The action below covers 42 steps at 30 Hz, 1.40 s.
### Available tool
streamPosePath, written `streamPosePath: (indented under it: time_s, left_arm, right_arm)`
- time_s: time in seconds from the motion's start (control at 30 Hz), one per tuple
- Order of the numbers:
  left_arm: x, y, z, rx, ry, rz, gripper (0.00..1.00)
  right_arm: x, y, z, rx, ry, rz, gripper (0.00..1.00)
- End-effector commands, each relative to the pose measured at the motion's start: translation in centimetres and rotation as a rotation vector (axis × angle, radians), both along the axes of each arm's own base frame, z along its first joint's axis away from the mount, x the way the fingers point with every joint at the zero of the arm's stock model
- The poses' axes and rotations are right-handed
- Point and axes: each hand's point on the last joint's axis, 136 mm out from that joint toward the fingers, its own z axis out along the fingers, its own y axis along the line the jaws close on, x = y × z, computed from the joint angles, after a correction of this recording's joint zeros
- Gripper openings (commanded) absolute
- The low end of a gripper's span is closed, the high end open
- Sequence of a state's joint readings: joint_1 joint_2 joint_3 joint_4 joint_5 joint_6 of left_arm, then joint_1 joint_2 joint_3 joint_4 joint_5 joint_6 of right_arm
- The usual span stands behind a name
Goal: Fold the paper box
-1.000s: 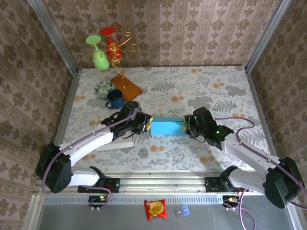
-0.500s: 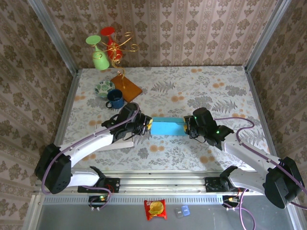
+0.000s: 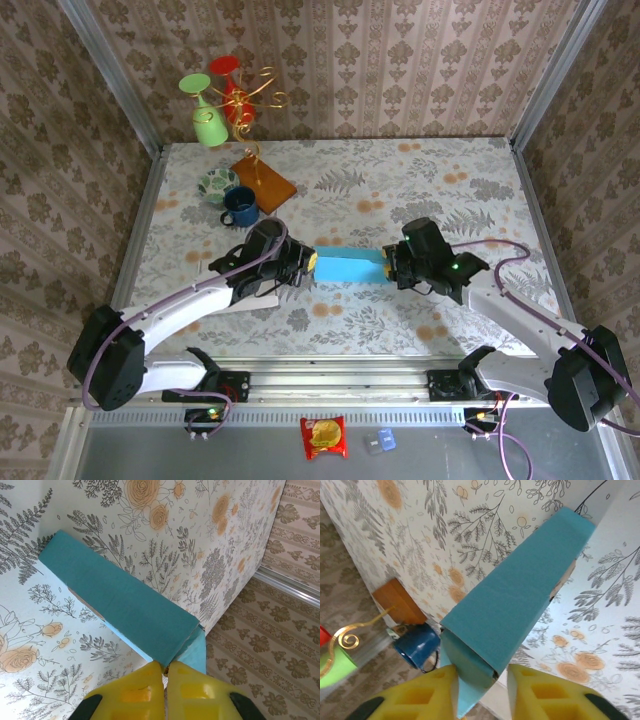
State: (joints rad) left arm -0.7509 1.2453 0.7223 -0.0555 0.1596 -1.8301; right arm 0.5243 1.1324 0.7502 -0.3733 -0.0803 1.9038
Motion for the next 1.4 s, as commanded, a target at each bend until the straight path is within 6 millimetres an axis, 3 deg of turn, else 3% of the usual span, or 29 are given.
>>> streamPosePath:
  time_s: [0.0,0.13,0.27,0.47,0.73,0.93,1.17,1.37]
  left_arm:
    - [-1.5,2.5,-4.7,0.151,0.083,-0.008,0.08]
    - [-1.0,2.4,-3.9,0.155,0.021,-0.038,0.07]
    - [-0.6,2.0,-3.3,0.160,-0.030,-0.069,0.07]
    - [-0.9,2.3,-3.0,0.182,-0.094,-0.091,0.06]
    - [-2.4,2.3,-4.0,0.173,-0.201,-0.112,0.04]
    - [-3.4,2.6,-5.0,0.171,-0.266,-0.090,0.05]
    - [-5.2,2.9,-7.6,0.184,-0.246,-0.066,0.06]
    - [-5.0,2.8,-8.3,0.199,-0.237,-0.060,0.14]
  right_arm:
    - [-2.9,-0.3,-1.9,-0.045,0.121,0.116,0.41]
    - [-1.1,-0.3,2.4,-0.012,-0.036,0.161,0.59]
    - [-0.5,-1.3,4.4,0.049,-0.118,0.104,0.67]
    - [-0.9,-1.1,2.5,0.203,-0.070,0.037,0.71]
    - [-5.1,-2.0,-1.0,0.171,0.069,0.079,0.70]
    - [-6.7,-1.9,-2.4,0.164,0.092,0.138,0.67]
    - [-6.7,-1.2,-3.8,0.174,0.094,0.185,0.64]
    - [-6.9,-1.2,-4.5,0.138,0.097,0.233,0.64]
